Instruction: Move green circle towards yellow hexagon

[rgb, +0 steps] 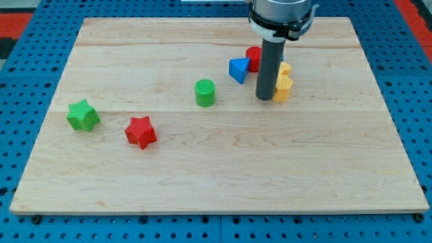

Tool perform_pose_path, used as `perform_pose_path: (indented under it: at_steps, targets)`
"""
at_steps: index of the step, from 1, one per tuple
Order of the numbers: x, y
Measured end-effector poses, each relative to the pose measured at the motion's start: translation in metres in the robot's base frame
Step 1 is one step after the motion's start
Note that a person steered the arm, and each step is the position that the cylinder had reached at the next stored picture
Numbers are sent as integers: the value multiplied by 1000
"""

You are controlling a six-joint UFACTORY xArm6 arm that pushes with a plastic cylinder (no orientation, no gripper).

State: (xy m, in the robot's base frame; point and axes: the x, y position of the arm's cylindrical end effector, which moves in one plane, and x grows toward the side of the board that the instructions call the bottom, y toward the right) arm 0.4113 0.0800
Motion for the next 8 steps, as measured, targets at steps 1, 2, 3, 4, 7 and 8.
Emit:
perform_pose_path:
  at_steps: [1, 2, 3, 4, 7, 8]
  targets:
    - [13, -26]
    - [47, -64]
    - [72, -103]
    - [73, -137]
    - [73, -148]
    - [73, -148]
